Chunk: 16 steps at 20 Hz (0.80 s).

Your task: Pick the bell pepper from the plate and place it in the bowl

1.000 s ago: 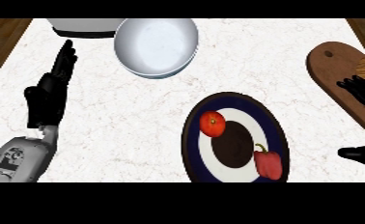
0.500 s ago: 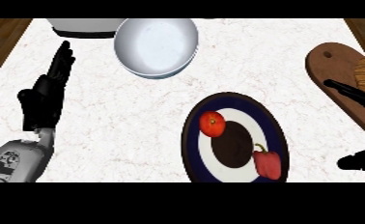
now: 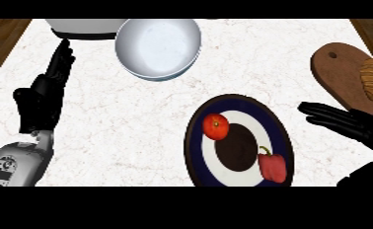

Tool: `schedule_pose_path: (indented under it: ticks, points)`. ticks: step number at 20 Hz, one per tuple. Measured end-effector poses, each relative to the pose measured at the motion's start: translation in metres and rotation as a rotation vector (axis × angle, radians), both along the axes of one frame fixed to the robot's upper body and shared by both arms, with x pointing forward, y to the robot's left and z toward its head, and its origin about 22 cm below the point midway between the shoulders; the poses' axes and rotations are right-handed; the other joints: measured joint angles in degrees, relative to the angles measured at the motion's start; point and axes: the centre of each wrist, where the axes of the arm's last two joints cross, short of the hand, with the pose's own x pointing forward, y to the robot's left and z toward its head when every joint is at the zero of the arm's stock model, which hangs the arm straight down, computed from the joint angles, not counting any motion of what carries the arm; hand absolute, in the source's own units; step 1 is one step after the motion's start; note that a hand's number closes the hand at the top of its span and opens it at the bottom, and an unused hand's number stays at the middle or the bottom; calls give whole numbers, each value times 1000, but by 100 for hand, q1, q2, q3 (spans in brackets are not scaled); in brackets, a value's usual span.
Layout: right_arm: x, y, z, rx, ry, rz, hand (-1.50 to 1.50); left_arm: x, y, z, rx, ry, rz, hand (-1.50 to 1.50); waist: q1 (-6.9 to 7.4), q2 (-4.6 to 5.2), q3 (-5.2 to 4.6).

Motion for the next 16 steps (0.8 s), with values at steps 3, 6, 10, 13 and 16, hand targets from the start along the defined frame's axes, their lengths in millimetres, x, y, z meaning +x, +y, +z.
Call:
schedule_pose_path:
  ticks: [3, 6, 10, 13, 16]
  points:
    - [-3, 17, -8, -72, 10, 33, -150, -1, 5, -1, -1, 1, 4, 0, 7, 1, -2]
    - [-7, 30, -12, -152, 23, 45, -150, -3, 5, 2, 5, 0, 7, 0, 3, -1, -1]
    - [-6, 40, -22, -214, 39, 32, -150, -7, 0, -3, 5, -1, 7, 0, 1, 1, -1]
    - [-4, 49, -31, -233, 45, 25, -150, -3, 3, -4, 5, 2, 6, 0, -3, 3, -1]
    - [-1, 56, -44, -238, 50, 24, -150, -2, 5, -7, 6, 4, 6, 0, -1, 4, -2]
